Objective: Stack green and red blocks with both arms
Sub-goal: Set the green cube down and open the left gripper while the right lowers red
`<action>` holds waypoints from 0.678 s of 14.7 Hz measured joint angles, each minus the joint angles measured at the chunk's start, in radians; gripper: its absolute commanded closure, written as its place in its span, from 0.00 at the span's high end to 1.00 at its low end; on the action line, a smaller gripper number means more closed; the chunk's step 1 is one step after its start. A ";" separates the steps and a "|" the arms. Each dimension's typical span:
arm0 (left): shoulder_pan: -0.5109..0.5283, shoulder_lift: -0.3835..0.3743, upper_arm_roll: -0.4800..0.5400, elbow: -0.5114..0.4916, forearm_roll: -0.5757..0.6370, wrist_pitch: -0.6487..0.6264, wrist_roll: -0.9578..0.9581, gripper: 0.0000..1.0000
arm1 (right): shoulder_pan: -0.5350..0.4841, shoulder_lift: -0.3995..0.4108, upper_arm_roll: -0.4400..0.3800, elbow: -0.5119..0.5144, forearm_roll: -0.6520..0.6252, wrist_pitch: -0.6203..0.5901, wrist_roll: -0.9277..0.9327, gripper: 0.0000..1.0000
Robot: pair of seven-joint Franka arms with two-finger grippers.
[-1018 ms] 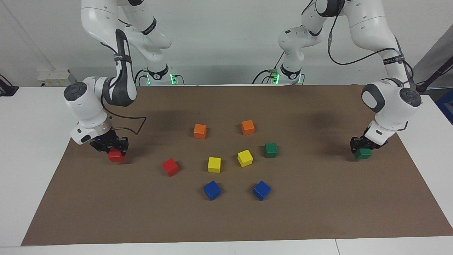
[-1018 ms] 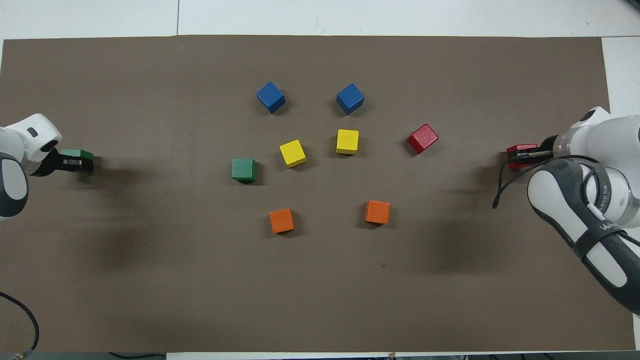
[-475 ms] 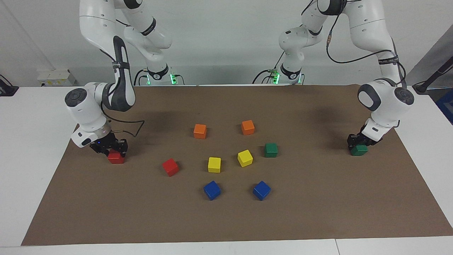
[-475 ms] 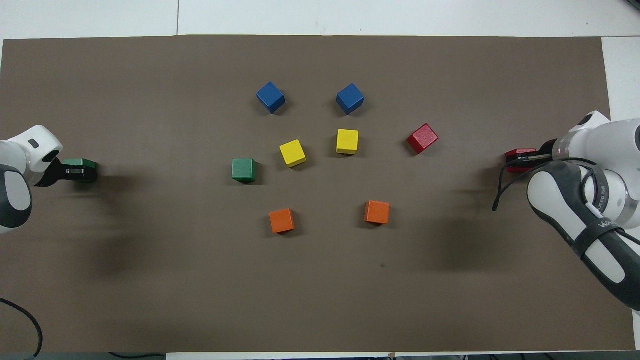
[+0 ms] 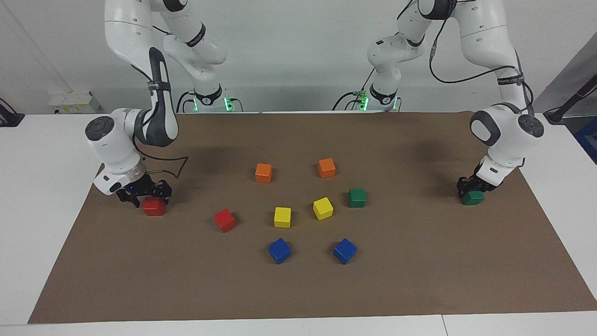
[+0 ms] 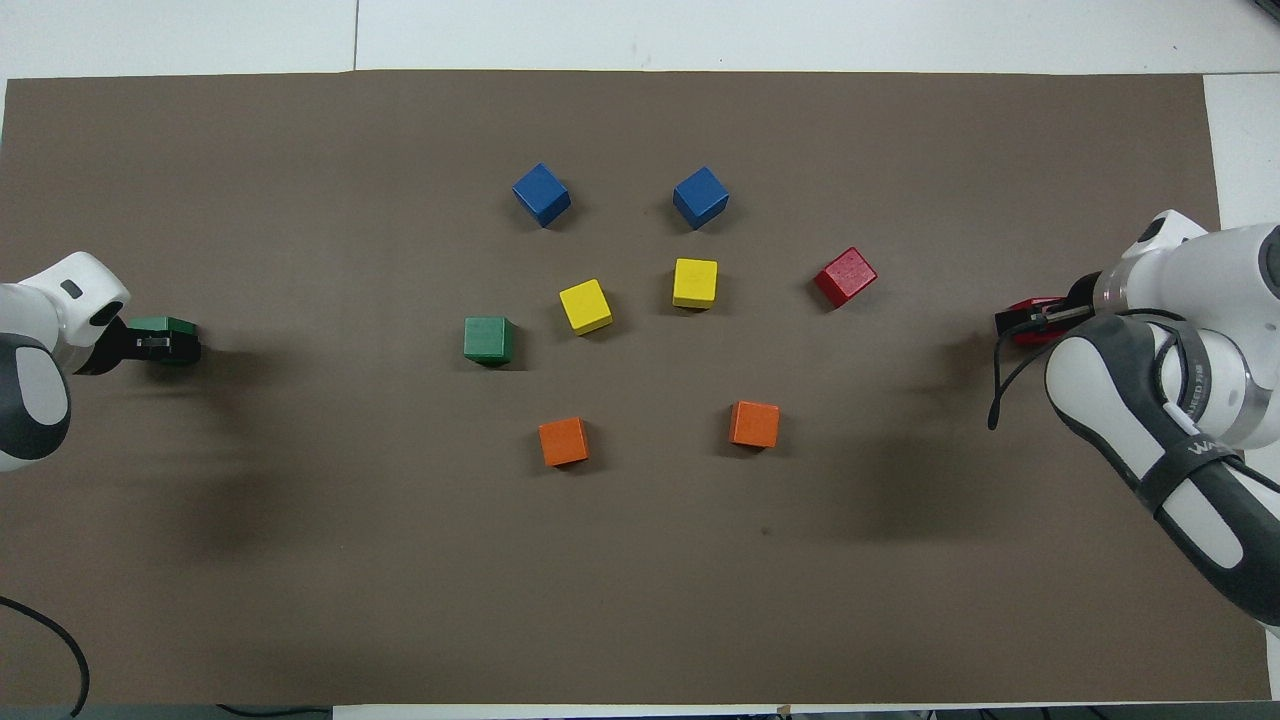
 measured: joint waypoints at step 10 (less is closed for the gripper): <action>-0.159 -0.046 -0.021 0.340 -0.001 -0.411 -0.267 1.00 | 0.223 0.037 0.007 0.223 -0.053 -0.135 0.512 1.00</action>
